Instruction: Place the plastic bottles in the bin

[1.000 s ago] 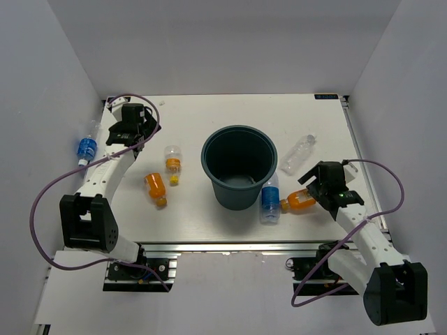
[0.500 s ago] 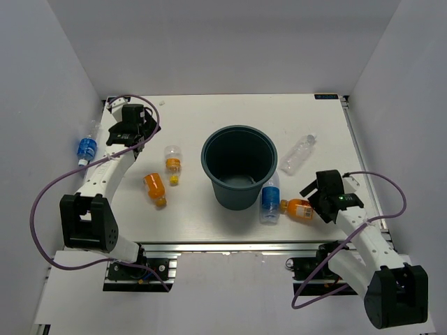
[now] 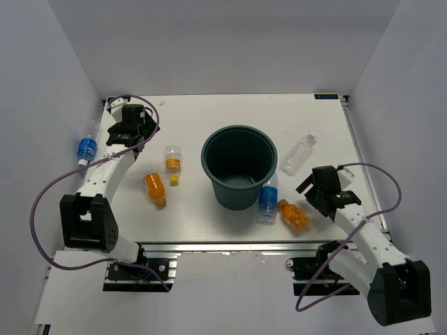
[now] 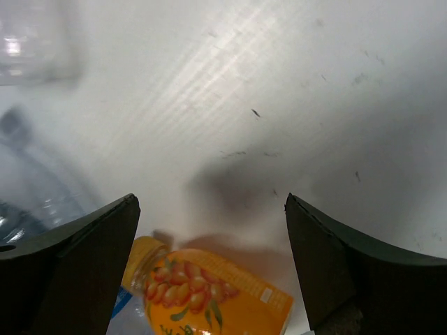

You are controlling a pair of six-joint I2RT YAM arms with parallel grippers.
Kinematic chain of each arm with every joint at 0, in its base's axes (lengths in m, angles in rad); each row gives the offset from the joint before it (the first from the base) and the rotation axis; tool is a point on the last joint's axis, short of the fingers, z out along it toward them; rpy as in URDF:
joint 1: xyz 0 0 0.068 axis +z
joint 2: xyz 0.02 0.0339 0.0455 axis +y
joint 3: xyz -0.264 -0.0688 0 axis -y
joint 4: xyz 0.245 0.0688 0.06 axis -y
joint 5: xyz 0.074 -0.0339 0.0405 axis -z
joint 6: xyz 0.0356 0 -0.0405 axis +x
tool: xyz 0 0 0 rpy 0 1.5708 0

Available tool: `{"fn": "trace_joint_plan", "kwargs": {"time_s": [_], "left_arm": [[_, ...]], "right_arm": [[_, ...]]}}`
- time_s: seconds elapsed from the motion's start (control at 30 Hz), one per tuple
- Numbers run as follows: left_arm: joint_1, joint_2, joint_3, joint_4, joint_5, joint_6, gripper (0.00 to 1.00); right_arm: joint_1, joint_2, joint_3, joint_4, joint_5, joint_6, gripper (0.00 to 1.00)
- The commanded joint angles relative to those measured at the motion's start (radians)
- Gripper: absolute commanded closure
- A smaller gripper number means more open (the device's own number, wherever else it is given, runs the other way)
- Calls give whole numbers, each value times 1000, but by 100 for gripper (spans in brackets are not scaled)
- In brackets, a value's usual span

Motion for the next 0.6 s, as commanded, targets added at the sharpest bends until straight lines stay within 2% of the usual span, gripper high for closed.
{"fn": "trace_joint_plan", "kwargs": {"time_s": [0.0,0.07,0.1,0.13,0.17,0.2,0.23,0.37,0.57], "left_arm": [[1,-30,5,-5,-11,2,2],[1,-28,6,-7,-11,4,2],[1,-28,5,-2,-9,4,2],[1,-27,2,1,1,4,2],[1,-25,0,5,8,7,2],[1,-27,-3,11,12,8,2],[1,-24,-5,15,24,8,2],[1,-12,-2,12,34,11,2],[1,-5,-5,18,44,15,2]], "right_arm": [[3,-99,54,101,14,-218,11],[3,-133,40,163,-130,-346,11],[3,-156,40,157,-200,-355,11],[3,-164,40,163,-266,-449,11],[6,-170,42,162,-326,-478,11],[6,-174,46,146,-437,-499,11],[14,-171,49,110,-473,-551,11],[50,-155,69,-35,-408,-565,11],[146,-145,22,-62,-452,-512,11]]}}
